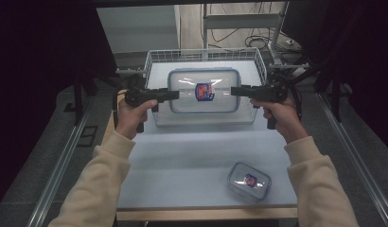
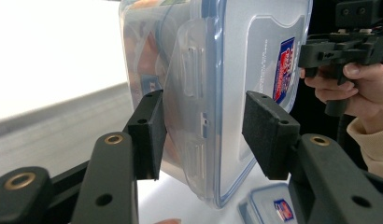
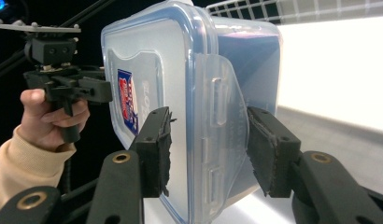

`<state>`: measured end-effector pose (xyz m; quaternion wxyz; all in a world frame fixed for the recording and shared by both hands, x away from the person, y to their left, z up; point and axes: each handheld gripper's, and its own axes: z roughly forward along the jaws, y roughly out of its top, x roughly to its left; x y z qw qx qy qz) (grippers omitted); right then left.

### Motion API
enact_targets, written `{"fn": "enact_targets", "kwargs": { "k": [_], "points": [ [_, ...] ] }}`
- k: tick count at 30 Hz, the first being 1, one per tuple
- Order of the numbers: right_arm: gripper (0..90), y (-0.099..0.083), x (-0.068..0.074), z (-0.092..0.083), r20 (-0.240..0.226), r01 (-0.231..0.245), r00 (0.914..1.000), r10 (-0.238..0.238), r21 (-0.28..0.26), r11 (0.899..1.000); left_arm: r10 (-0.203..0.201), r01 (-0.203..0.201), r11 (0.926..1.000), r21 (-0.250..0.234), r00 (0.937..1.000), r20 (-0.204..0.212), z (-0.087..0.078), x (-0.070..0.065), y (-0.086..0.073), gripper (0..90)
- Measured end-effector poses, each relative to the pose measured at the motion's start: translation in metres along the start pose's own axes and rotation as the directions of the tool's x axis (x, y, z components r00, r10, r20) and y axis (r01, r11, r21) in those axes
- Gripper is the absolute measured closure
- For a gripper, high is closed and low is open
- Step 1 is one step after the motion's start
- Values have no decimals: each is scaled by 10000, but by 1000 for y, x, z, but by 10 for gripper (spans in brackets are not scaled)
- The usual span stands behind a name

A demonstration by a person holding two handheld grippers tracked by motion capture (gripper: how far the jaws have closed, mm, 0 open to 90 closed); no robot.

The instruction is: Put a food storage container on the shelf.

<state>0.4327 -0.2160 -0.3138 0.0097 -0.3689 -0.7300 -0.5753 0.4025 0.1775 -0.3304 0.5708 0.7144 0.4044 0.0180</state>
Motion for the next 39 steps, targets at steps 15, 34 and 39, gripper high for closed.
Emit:
{"fn": "enact_targets", "kwargs": {
  "k": [15, 34, 39],
  "points": [
    [524, 48, -20, 20, -41, -71, 10000, 72, 114, 9999, -212, 211, 9998, 48, 9996, 189, 8, 32, 47, 507],
    [514, 68, -69, 46, 96, -1465, 9892, 1462, 413, 9884, -1448, 1448, 9889, 335, 9895, -17, 41, 68, 68, 497],
    [496, 73, -74, 49, 324, -2034, 9787, 2026, 267, 9787, -2030, 2029, 9791, 111, 9791, 156, 46, 74, 69, 498]
  ]
}}
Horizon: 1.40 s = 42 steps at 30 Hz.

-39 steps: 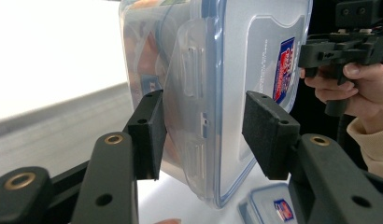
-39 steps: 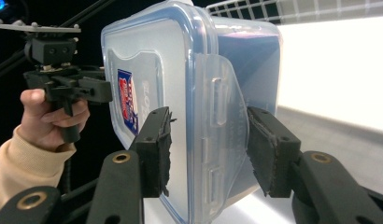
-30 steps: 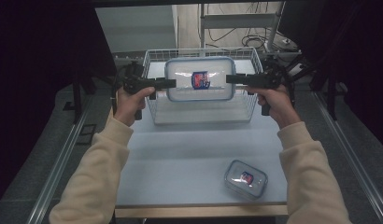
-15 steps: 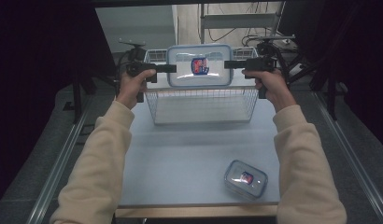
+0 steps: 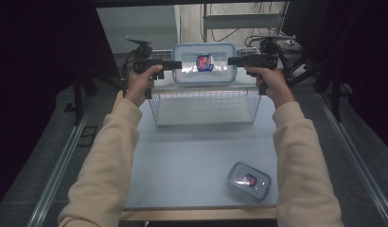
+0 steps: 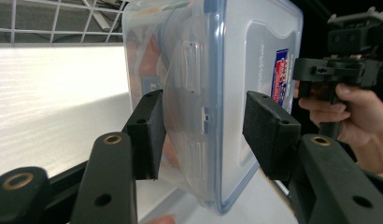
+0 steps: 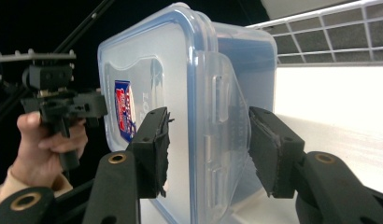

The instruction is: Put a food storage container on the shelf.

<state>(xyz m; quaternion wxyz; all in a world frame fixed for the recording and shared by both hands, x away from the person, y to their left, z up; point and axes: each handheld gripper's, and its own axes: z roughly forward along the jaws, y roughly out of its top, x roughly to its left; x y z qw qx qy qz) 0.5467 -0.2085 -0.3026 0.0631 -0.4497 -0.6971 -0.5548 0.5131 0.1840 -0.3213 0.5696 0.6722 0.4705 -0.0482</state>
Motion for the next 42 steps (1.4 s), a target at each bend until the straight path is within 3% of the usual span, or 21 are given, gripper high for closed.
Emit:
{"fn": "enact_targets", "kwargs": {
  "k": [5, 11, 15, 19, 20, 22, 24, 27, 29, 33, 38, 42],
  "points": [
    [485, 3, -6, 7, 97, -845, 9963, 849, -299, 9960, -343, 342, 9994, 36, 9994, 45, 4, 5, 4, 484],
    [481, 4, -12, 15, 121, -1915, 9811, 1929, -762, 9785, -847, 849, 9963, -105, 9962, 199, 9, 15, 5, 456],
    [472, 4, -13, 19, 442, -2250, 9720, 2308, -1086, 9683, -1005, 1007, 9949, -106, 9948, 180, 14, 19, 6, 414],
    [452, 4, -12, 20, 884, -2171, 9697, 2279, -1170, 9691, -1246, 1246, 9922, -6, 9921, 123, 19, 22, 7, 356],
    [451, 3, -12, 21, 962, -2131, 9696, 2251, -1204, 9696, -1475, 1473, 9890, 114, 9890, 127, 22, 25, 7, 329],
    [433, 2, -13, 20, 913, -2185, 9686, 2311, -1297, 9672, -1640, 1640, 9865, 48, 9863, 150, 24, 27, 6, 284],
    [429, 1, -13, 19, 970, -2111, 9696, 2247, -1338, 9683, -1569, 1569, 9876, -21, 9876, -13, 26, 25, 7, 273],
    [419, 0, -9, 16, 974, -1894, 9743, 2032, -1345, 9726, -1296, 1275, 9913, -335, 9890, -717, 25, 20, 9, 240],
    [411, -1, -5, 14, 1049, -1680, 9776, 1825, -1334, 9767, -1333, 1311, 9907, -369, 9888, -666, 24, 17, 12, 186],
    [394, -3, 3, 10, 1159, -1113, 9853, 1258, -1244, 9860, -1015, 966, 9936, -592, 9911, -862, 18, 8, 13, 167],
    [388, -6, 7, 0, 1340, -528, 9888, 664, -1028, 9933, -367, 288, 9977, -613, 9905, -1327, 3, -2, 11, 175],
    [380, -11, 10, -10, 1346, -112, 9906, 231, -886, 9960, 459, -509, 9982, -324, 9892, -1392, -10, -13, 1, 189]
  ]
}}
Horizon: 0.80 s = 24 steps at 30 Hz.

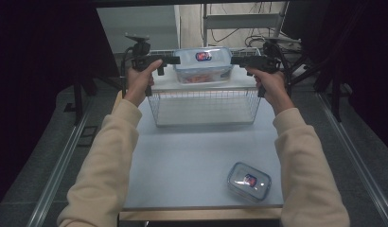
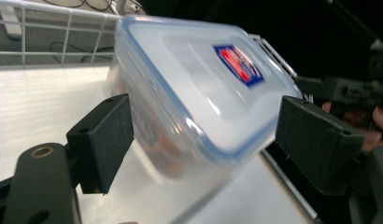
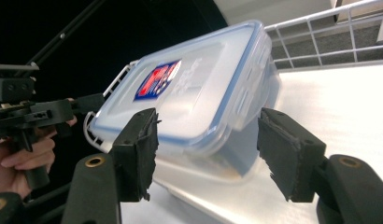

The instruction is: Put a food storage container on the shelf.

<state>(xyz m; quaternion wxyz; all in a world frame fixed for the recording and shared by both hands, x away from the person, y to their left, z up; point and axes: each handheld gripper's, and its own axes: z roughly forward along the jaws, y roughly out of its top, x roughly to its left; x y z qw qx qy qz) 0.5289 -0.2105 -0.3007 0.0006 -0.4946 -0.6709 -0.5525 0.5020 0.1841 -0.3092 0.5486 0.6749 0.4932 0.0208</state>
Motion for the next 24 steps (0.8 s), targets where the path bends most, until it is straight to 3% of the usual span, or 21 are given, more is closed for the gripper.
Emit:
{"fn": "enact_targets", "kwargs": {
  "k": [4, 10, 15, 20, 24],
  "points": [
    [367, -7, 3, -9, -66, 467, 9989, -466, 190, 9987, 688, -687, 9976, 64, 9975, -138, -12, -8, -11, 192],
    [349, -26, 7, -24, -166, 1157, 9932, -1151, 414, 9924, 1282, -1280, 9917, 144, 9916, -158, -25, -16, -33, 199],
    [337, -42, 6, -35, -159, 1581, 9874, -1575, 548, 9859, 1394, -1393, 9902, 63, 9902, -87, -29, -18, -53, 223],
    [334, -56, 1, -39, -194, 1717, 9851, -1708, 564, 9835, 1503, -1501, 9881, 331, 9886, -29, -21, -18, -71, 254],
    [332, -67, -2, -41, -199, 1869, 9823, -1860, 661, 9801, 1657, -1660, 9850, 471, 9861, 99, -14, -18, -79, 337]
  ]
}}
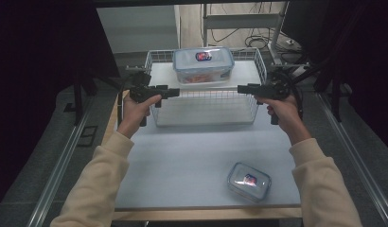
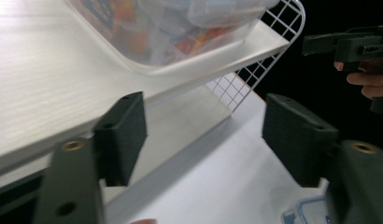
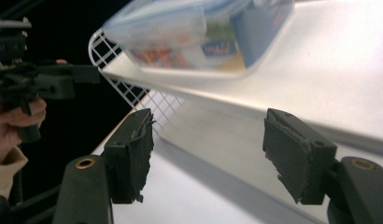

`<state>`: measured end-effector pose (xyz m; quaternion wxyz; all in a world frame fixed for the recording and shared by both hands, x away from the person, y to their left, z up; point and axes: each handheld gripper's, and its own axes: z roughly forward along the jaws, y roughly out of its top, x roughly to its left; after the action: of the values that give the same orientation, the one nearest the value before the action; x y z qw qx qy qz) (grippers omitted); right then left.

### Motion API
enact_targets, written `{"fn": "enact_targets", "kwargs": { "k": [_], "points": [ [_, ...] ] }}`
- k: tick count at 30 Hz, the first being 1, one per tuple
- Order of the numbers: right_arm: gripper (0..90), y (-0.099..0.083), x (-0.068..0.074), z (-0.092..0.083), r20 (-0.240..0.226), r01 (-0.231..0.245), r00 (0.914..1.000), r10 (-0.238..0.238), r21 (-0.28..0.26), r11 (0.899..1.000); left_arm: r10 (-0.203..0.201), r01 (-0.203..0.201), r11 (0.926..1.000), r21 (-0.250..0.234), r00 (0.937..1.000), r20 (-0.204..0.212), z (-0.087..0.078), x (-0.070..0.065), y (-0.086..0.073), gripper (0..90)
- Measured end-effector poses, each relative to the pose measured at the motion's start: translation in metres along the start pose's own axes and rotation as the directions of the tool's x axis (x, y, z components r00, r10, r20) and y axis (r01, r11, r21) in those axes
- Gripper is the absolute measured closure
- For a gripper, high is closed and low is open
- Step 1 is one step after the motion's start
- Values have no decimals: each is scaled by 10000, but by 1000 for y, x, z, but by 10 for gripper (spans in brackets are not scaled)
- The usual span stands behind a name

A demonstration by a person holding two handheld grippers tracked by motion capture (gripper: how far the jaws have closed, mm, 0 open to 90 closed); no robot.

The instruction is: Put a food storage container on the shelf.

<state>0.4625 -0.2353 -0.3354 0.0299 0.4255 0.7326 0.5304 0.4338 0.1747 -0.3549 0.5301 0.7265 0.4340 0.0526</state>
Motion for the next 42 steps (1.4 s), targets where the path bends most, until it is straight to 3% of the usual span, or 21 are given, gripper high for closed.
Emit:
{"fn": "enact_targets", "kwargs": {
  "k": [5, 9, 11, 14, 19, 26, 30, 37, 42],
  "points": [
    [323, -13, -2, 2, 31, 147, 9999, -147, 223, 9996, 624, -612, 9975, 355, 9974, -349, 17, -3, 4, 657],
    [322, -18, -2, 2, -26, 149, 9999, -149, 254, 9996, 695, -682, 9972, 318, 9966, -440, 30, -2, 16, 834],
    [322, -19, -2, 0, -77, 158, 9998, -156, 247, 9996, 766, -745, 9966, 365, 9952, -602, 37, -2, 22, 874],
    [322, -21, -2, -3, -146, 138, 9998, -134, 241, 9996, 763, -731, 9966, 383, 9930, -905, 45, -2, 29, 894],
    [321, -26, -2, -10, -259, 131, 9996, -124, 254, 9996, 655, -626, 9975, 315, 9925, -1031, 52, 0, 34, 898],
    [320, -29, -3, -14, -419, 99, 9991, -89, 250, 9996, 345, -316, 9990, 331, 9952, -921, 53, 6, 34, 898],
    [319, -31, -1, -15, -497, 149, 9987, -137, 252, 9996, 546, -513, 9978, 412, 9951, -823, 50, 0, 32, 898],
    [315, -40, 6, -25, -624, 311, 9976, -305, 84, 9995, 884, -864, 9957, 337, 9940, -645, 29, -14, 13, 898],
    [314, -55, 10, -39, -664, 444, 9968, -445, -36, 9990, 1058, -1050, 9940, 299, 9940, -268, 10, -25, -13, 899]
  ]
}}
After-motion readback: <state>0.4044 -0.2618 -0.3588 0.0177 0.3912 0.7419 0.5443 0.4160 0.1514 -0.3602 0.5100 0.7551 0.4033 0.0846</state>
